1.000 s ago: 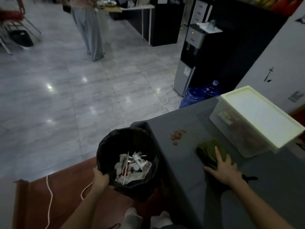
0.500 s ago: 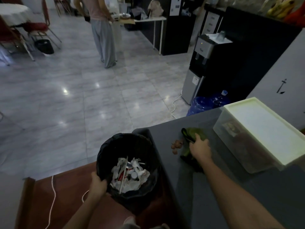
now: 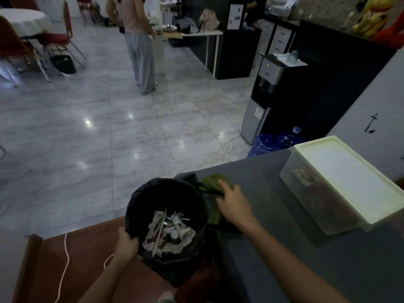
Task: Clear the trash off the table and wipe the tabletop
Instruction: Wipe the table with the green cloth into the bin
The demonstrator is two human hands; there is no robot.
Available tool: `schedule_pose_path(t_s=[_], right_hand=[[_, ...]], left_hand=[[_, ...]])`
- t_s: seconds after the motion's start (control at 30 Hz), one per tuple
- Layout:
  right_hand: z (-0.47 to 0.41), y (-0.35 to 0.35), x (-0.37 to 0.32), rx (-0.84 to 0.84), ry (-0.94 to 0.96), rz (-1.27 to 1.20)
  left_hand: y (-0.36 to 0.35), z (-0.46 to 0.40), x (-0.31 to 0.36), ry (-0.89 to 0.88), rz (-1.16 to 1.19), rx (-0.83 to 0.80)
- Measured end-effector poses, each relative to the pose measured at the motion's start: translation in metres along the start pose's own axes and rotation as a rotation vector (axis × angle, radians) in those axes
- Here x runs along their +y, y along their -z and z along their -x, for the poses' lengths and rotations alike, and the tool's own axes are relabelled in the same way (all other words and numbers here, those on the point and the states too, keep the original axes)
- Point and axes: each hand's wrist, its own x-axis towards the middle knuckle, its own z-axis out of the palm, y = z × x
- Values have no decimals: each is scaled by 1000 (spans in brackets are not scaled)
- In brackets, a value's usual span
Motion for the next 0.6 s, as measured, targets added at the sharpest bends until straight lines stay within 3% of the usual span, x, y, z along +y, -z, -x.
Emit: schedule_pose_path(t_s=[0.1, 0.23, 0.33, 0.37, 0.43, 0.5, 0.6], right_hand=[[-17, 24, 51, 37, -113, 222], [-22, 16, 115, -189, -225, 301], [-22, 1, 98, -102, -276, 375], [-20, -6, 83, -35, -232, 393], [-12, -31, 51, 98, 51, 262], [9, -65, 20, -8, 333, 17], [36, -121, -5, -206, 348, -46]], left_hand=[[-1, 2, -2, -1, 8, 6], [1, 7, -3, 25, 27, 3], [4, 10, -5, 34, 36, 11], [5, 12, -6, 46, 49, 18], [8, 14, -9, 74, 62, 20], [11, 11, -20, 96, 67, 18], [20, 3, -49, 162, 69, 43]])
